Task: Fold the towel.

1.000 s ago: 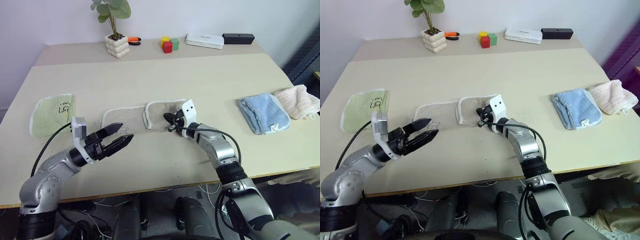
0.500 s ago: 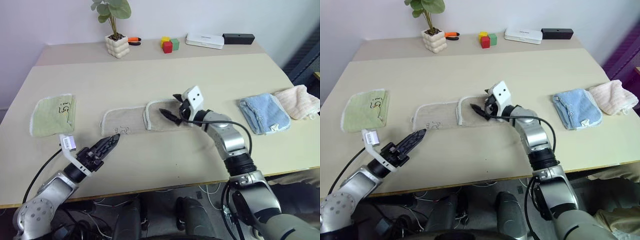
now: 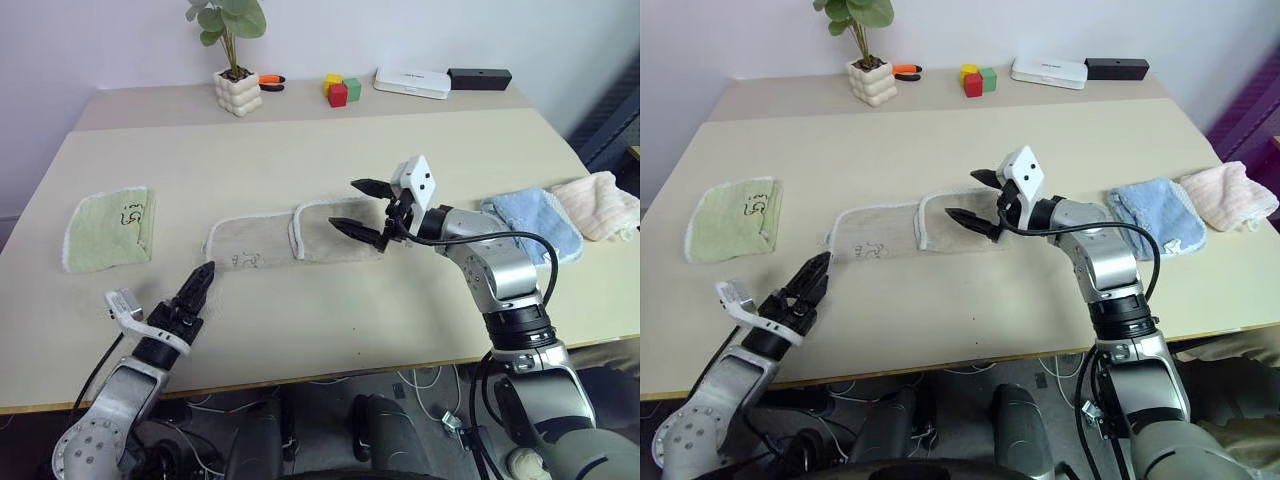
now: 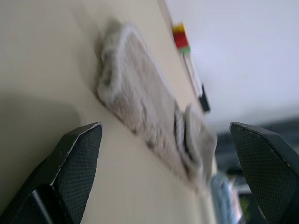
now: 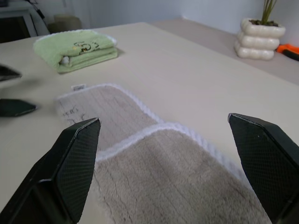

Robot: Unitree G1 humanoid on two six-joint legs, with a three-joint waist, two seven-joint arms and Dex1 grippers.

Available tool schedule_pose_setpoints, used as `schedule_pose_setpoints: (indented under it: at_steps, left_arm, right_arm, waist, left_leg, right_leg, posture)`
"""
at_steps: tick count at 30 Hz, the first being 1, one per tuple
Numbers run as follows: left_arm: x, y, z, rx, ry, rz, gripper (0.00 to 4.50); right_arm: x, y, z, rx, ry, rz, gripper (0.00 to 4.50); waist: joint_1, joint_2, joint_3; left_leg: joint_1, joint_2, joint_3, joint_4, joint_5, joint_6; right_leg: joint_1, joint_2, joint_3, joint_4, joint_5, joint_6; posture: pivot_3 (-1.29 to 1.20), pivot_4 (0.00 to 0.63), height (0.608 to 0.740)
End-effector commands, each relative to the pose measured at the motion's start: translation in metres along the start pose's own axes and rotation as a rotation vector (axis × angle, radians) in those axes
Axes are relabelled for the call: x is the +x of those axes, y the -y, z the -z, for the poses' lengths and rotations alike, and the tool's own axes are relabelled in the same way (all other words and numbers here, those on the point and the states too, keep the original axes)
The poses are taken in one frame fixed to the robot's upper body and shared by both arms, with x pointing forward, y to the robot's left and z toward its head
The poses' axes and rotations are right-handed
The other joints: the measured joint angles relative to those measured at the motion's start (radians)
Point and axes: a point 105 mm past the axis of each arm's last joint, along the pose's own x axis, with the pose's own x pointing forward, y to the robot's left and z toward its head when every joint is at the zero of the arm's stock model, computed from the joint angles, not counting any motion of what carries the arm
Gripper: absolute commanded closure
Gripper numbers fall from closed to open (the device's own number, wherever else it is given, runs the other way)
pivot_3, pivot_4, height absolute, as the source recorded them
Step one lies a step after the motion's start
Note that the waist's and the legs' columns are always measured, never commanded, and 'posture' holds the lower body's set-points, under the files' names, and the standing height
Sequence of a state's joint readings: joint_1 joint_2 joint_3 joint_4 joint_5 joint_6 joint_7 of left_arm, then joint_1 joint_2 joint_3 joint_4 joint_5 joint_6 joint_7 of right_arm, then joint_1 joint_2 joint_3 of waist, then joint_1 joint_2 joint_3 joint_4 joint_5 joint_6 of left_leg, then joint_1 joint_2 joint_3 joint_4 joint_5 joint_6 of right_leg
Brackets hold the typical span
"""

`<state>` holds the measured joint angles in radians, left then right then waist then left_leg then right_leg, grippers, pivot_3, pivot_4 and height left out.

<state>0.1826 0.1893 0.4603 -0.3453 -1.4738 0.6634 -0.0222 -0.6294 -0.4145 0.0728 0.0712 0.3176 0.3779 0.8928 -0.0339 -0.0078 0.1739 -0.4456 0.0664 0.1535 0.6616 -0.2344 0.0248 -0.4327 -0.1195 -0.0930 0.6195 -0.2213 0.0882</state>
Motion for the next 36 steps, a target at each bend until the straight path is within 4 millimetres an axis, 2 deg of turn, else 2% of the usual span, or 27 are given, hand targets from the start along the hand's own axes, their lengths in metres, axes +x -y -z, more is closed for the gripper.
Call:
schedule_pose_setpoints:
  at_steps: [1, 3, 9, 12, 19, 23, 26, 30, 36]
  left_arm:
    - [0.003, -0.012, -0.008, -0.014, 0.05, -0.067, 0.0]
    - [0.011, -0.008, 0.0, -0.033, 0.007, -0.047, 0.0]
    - [0.025, -0.016, 0.013, -0.132, -0.025, -0.078, 0.0]
    - [0.038, -0.013, 0.016, -0.159, -0.047, -0.076, 0.89]
    - [0.064, 0.004, 0.012, -0.156, -0.065, -0.054, 4.43]
    - [0.07, 0.016, 0.008, -0.149, -0.064, -0.021, 4.43]
    - [0.073, 0.027, 0.003, -0.119, -0.059, 0.006, 4.43]
    - [0.076, 0.057, 0.002, 0.002, -0.075, 0.112, 4.43]
    - [0.087, 0.097, 0.01, 0.149, -0.124, 0.252, 4.43]
  right_arm:
    - [-0.009, -0.008, -0.029, -0.058, 0.087, -0.062, 0.04]
    - [-0.014, -0.01, -0.037, -0.074, 0.109, -0.086, 0.04]
    - [-0.015, -0.006, -0.04, -0.103, 0.097, -0.062, 0.04]
    - [-0.015, -0.007, -0.039, -0.118, 0.087, -0.05, 0.0]
    - [-0.018, -0.004, -0.036, -0.128, 0.07, -0.024, 0.0]
    - [-0.022, 0.001, -0.036, -0.14, 0.067, 0.001, 0.0]
    - [-0.036, 0.005, -0.035, -0.142, 0.069, 0.002, 0.0]
    - [-0.061, 0.007, -0.035, -0.095, 0.083, -0.032, 0.0]
    - [-0.072, 0.003, -0.031, -0.075, 0.067, -0.059, 0.0]
  waist:
    - [0.001, 0.001, 0.0]
    - [0.003, 0.001, 0.0]
    - [0.024, 0.003, -0.002]
    - [0.029, 0.003, -0.002]
    - [0.045, 0.004, -0.002]
    - [0.047, 0.004, -0.002]
    - [0.048, 0.003, -0.002]
    - [0.044, 0.001, 0.0]
    - [0.043, 0.001, 0.0]
  left_leg:
    - [0.0, 0.0, 0.0, 0.0, 0.0, 0.0]
    - [0.0, 0.0, 0.0, 0.0, 0.0, 0.0]
    - [0.002, 0.0, 0.0, 0.0, 0.0, 0.0]
    - [0.003, 0.0, -0.001, 0.001, -0.001, 0.001]
    - [0.002, 0.0, -0.001, 0.001, -0.001, 0.001]
    - [0.002, -0.001, -0.002, 0.002, -0.001, 0.001]
    - [0.001, -0.001, -0.002, 0.002, -0.001, 0.001]
    - [-0.001, -0.002, -0.002, 0.002, -0.001, 0.002]
    - [-0.001, -0.002, -0.002, 0.001, 0.0, 0.002]
  right_leg:
    - [0.0, 0.0, 0.0, 0.0, 0.0, 0.0]
    - [0.0, 0.0, 0.0, 0.0, 0.0, 0.0]
    - [0.002, 0.0, 0.0, -0.002, 0.001, -0.001]
    - [0.0, 0.0, -0.001, -0.004, 0.001, -0.001]
    - [0.004, 0.0, -0.002, -0.004, 0.001, -0.002]
    - [0.004, 0.0, -0.002, -0.004, 0.001, -0.002]
    - [0.005, 0.0, -0.003, -0.005, 0.001, -0.002]
    - [0.004, 0.0, -0.003, -0.006, 0.001, -0.002]
    - [0.004, 0.002, -0.003, -0.006, 0.001, -0.002]
  posture:
    - [0.0, 0.15, 0.74]
    - [0.0, 0.15, 0.74]
    - [0.0, 0.15, 0.74]
    - [0.0, 0.15, 0.74]
    - [0.0, 0.15, 0.74]
    - [0.0, 0.15, 0.74]
    - [0.0, 0.15, 0.74]
    - [0.0, 0.15, 0.74]
    - [0.0, 0.15, 0.74]
